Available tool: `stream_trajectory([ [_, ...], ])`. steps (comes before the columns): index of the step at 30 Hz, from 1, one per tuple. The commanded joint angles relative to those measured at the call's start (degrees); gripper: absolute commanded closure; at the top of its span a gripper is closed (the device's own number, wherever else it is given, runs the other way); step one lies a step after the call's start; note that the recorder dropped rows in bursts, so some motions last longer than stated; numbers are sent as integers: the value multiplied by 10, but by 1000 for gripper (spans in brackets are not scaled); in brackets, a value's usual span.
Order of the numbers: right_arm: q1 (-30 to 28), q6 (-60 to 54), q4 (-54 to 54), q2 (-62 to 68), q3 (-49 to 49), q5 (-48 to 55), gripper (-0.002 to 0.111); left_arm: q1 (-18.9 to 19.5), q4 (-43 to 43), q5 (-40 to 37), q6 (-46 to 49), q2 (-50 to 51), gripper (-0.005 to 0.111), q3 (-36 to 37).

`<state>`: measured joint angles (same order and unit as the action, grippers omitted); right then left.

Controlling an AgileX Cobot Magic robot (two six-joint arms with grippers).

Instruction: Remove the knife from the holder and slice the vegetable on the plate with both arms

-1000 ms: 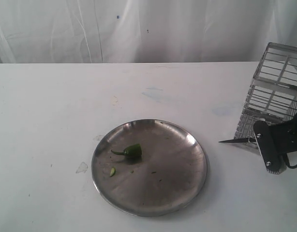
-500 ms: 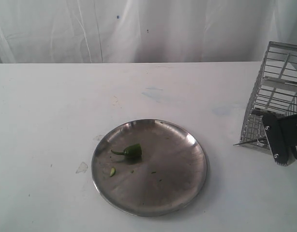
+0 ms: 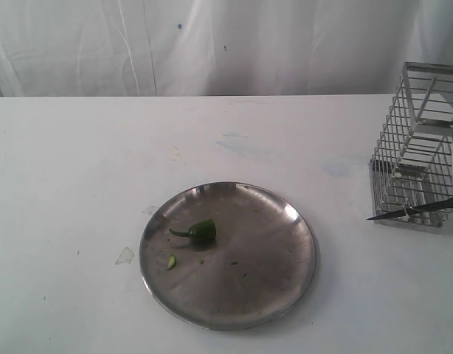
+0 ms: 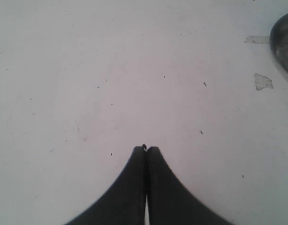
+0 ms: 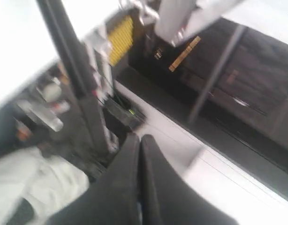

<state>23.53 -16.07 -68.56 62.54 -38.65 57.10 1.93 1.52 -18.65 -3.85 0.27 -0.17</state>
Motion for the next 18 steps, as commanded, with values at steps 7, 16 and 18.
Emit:
stream_trajectory([
  [7,1,-47,117,1,7,-5,45,-3,-2,-11,-1,-3,107,2],
  [16,-19,-46,37,89,22,2,45,-3,-2,-11,-1,-3,107,2],
  [18,-26,-47,36,102,22,-2,45,-3,-2,-11,-1,-3,107,2],
])
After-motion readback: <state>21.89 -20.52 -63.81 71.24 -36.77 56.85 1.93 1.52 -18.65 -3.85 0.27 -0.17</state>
